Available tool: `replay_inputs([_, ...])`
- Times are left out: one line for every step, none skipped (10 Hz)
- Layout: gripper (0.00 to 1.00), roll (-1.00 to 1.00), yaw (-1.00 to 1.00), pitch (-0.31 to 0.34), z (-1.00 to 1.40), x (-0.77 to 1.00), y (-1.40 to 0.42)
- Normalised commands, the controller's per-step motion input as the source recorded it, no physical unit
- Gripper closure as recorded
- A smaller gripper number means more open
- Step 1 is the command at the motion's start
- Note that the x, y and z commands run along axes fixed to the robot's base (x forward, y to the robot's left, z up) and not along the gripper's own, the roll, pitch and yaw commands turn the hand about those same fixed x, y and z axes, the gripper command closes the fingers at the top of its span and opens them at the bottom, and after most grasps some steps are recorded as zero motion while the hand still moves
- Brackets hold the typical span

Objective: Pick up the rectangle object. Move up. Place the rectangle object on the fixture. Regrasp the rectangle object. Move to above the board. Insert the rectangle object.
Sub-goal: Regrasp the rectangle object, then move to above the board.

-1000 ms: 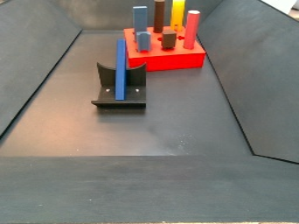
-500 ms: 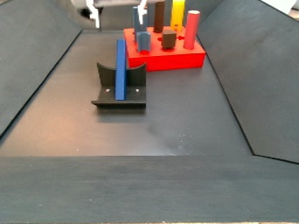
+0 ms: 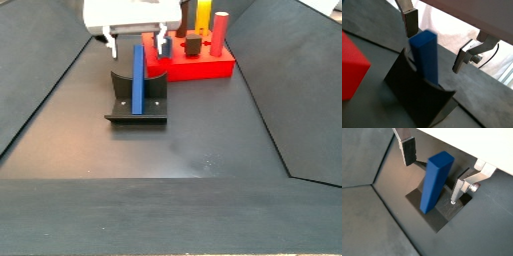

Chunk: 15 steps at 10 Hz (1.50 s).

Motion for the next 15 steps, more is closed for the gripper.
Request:
replay_inputs([0.00, 0.07, -0.01, -0.013, -0.32, 0.08, -0.01])
replay_inputs([0.00, 0.06, 0.00, 0.000, -0.17, 0.08, -0.01])
replay_inputs([1.00, 0.00, 0.00, 0.000, 0.00, 0.00, 0.00])
replay_inputs([1.00, 0.45, -0.03, 0.155, 1.00, 0.19, 0.30])
replay_inputs([1.00, 0.40, -0.02, 0.154, 1.00, 0.19, 0.30])
replay_inputs([1.00, 0.33, 0.00, 0.154, 1.00, 0.19, 0.29])
replay_inputs([1.00, 0.22, 0.04, 0.145, 1.00, 0.18, 0.27])
replay_inputs([1.00, 0.13, 0.08, 0.127, 1.00, 0.19, 0.26])
replay_inputs([1.00, 0.09, 0.10, 0.109, 1.00, 0.18, 0.25])
replay_inputs([1.00, 0.06, 0.11, 0.099, 1.00, 0.18, 0.24])
replay_inputs([1.00, 0.02, 0.12, 0.077, 1.00, 0.17, 0.22])
replay_inputs([1.00, 0.01, 0.12, 0.073, 1.00, 0.16, 0.21])
replay_inputs([1.00, -0.01, 0.12, 0.061, 1.00, 0.16, 0.18])
replay_inputs([1.00, -0.02, 0.11, 0.053, 1.00, 0.14, 0.14])
replay_inputs([1.00, -0.02, 0.11, 0.047, 0.89, 0.12, 0.11])
